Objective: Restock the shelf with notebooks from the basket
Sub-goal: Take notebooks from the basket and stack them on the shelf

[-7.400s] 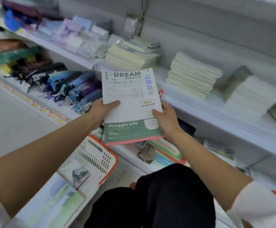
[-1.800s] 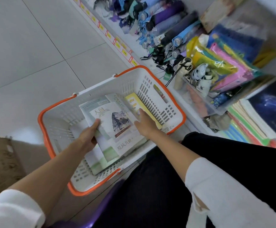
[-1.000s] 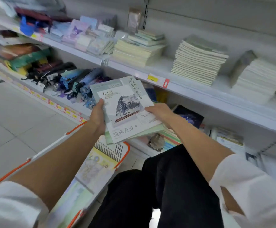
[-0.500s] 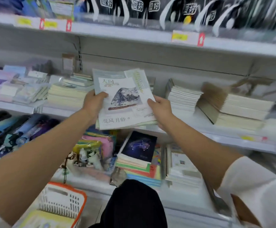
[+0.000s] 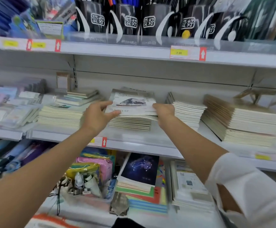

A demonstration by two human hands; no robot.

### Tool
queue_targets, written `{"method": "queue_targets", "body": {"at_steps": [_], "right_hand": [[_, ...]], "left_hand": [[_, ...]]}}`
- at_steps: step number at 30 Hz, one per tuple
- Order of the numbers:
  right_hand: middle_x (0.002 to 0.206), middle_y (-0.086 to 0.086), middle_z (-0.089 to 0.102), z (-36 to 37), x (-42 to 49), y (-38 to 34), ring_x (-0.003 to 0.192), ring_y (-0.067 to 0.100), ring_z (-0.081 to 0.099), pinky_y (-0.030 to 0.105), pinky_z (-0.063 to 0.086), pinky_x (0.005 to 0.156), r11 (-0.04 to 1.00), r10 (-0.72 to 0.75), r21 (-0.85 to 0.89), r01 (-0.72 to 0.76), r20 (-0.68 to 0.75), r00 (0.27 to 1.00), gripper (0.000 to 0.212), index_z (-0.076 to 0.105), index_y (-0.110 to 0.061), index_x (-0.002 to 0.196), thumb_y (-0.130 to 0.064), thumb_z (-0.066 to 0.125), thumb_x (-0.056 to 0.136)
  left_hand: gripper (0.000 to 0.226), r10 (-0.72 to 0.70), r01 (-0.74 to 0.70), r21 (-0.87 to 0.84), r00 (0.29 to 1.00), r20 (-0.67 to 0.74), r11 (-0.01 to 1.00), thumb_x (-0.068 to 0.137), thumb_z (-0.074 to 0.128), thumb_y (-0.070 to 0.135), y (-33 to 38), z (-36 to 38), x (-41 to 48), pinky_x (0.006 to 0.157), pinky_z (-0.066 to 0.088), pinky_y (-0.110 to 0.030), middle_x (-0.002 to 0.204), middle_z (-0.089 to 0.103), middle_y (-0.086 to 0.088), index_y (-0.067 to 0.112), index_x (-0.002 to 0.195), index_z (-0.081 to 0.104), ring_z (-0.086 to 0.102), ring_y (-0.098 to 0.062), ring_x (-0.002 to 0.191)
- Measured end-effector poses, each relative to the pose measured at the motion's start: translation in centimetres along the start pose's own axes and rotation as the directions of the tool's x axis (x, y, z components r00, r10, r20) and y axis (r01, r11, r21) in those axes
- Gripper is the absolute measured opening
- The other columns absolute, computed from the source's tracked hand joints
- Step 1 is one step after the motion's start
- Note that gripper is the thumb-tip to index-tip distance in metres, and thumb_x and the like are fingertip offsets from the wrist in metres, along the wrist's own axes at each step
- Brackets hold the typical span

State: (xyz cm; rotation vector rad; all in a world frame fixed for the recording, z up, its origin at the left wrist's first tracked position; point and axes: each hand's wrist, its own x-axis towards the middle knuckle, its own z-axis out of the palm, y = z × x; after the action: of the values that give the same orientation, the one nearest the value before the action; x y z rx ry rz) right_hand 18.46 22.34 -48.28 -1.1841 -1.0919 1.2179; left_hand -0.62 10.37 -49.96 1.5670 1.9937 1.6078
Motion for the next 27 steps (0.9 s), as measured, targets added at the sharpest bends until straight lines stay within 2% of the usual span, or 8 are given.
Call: {"method": "queue_targets", "body": {"at_steps": [3, 7, 11, 18, 22, 23, 25, 27], "right_hand": [[0.105, 0.006, 0.063, -1.1, -0.6, 0.9, 0.098, 0.023, 0.061, 0.034, 0.050, 0.084, 0.988, -0.153, 0.014, 0.152, 0.030, 0.988, 0.033, 0.059, -0.010, 0.107, -0.024, 0.073, 0.082], [0.121, -0.021, 0.048, -2.4, -2.2, 2.9, 0.108, -0.010, 0.048, 0.006, 0.035, 0.088, 0.895, -0.387, -0.117, 0.430, 0.273, 0.881, 0.070, 0.043, -0.020, 0.137, -0.040, 0.077, 0.079], [0.147, -0.006, 0.035, -1.4, -0.8, 3.9, 0.134, 0.010, 0.034, 0.019, 0.027, 0.102, 0.729, -0.441, -0.381, 0.568, 0.373, 0.816, 0.077, 0.034, -0.019, 0.145, -0.050, 0.067, 0.083], [0.144, 0.000, 0.042, 1.1, 3.5, 3.5, 0.133, 0.026, 0.038, 0.042, 0.033, 0.111, 0.593, -0.448, -0.589, 0.550, 0.326, 0.832, 0.073, 0.044, -0.021, 0.137, -0.066, 0.058, 0.081], [0.147, 0.000, 0.040, 1.4, 5.4, 3.6, 0.134, 0.029, 0.039, 0.045, 0.035, 0.110, 0.518, -0.435, -0.641, 0.566, 0.373, 0.820, 0.076, 0.040, -0.023, 0.141, -0.072, 0.049, 0.082], [0.147, 0.000, 0.041, 1.3, 5.9, 3.6, 0.134, 0.028, 0.040, 0.047, 0.035, 0.111, 0.497, -0.440, -0.643, 0.583, 0.392, 0.808, 0.076, 0.040, -0.023, 0.142, -0.071, 0.048, 0.083], [0.146, 0.000, 0.045, 1.2, 6.7, 3.4, 0.131, 0.024, 0.045, 0.046, 0.036, 0.110, 0.498, -0.445, -0.624, 0.602, 0.412, 0.795, 0.076, 0.042, -0.023, 0.142, -0.070, 0.049, 0.083], [0.133, -0.001, 0.056, 1.3, 7.4, 3.1, 0.123, 0.021, 0.052, 0.042, 0.041, 0.106, 0.553, -0.429, -0.600, 0.578, 0.390, 0.815, 0.077, 0.045, -0.025, 0.141, -0.071, 0.053, 0.080]], "left_hand": [[0.061, 0.068, -0.067, 0.009, 0.995, -0.078, 0.998, 0.075, 0.079, 0.038, -0.4, 0.5, -0.4, 0.098, 0.042, -0.020, 0.128, 0.063, -0.006, 0.011, 0.127, 0.063, 0.059, -0.014, 0.117], [0.055, 0.051, -0.057, -0.038, 0.989, -0.138, 0.998, 0.079, 0.075, 0.035, -0.6, 1.6, 0.3, 0.094, 0.041, -0.019, 0.125, 0.065, -0.007, 0.007, 0.125, 0.063, 0.058, -0.015, 0.115], [0.049, -0.004, -0.005, -0.059, 0.988, -0.154, 0.998, 0.082, 0.071, 0.037, -1.3, 2.4, 2.1, 0.090, 0.039, -0.019, 0.124, 0.065, -0.007, 0.010, 0.123, 0.065, 0.057, -0.014, 0.114], [0.054, -0.064, 0.060, -0.034, 0.990, -0.124, 0.998, 0.079, 0.071, 0.050, -3.1, 3.3, 6.3, 0.084, 0.038, -0.023, 0.123, 0.063, 0.003, 0.026, 0.126, 0.064, 0.052, -0.007, 0.101], [0.057, -0.085, 0.082, -0.042, 0.993, -0.083, 0.996, 0.075, 0.073, 0.050, -4.6, 3.6, 8.4, 0.094, 0.048, -0.037, 0.094, 0.071, 0.005, 0.031, 0.127, 0.063, 0.064, -0.020, 0.094], [0.056, -0.090, 0.085, -0.059, 0.993, -0.079, 0.995, 0.074, 0.074, 0.049, -4.9, 3.8, 9.0, 0.096, 0.048, -0.038, 0.097, 0.071, 0.004, 0.030, 0.126, 0.063, 0.064, -0.017, 0.091], [0.054, -0.089, 0.078, -0.128, 0.993, -0.081, 0.989, 0.074, 0.077, 0.043, -5.3, 4.4, 10.1, 0.105, 0.044, -0.038, 0.132, 0.061, -0.003, 0.027, 0.124, 0.065, 0.060, -0.018, 0.113], [0.052, -0.078, 0.054, -0.194, 0.990, -0.117, 0.979, 0.074, 0.079, 0.038, -5.6, 5.3, 10.8, 0.105, 0.045, -0.036, 0.138, 0.055, -0.011, 0.021, 0.122, 0.067, 0.056, -0.026, 0.122]]}}
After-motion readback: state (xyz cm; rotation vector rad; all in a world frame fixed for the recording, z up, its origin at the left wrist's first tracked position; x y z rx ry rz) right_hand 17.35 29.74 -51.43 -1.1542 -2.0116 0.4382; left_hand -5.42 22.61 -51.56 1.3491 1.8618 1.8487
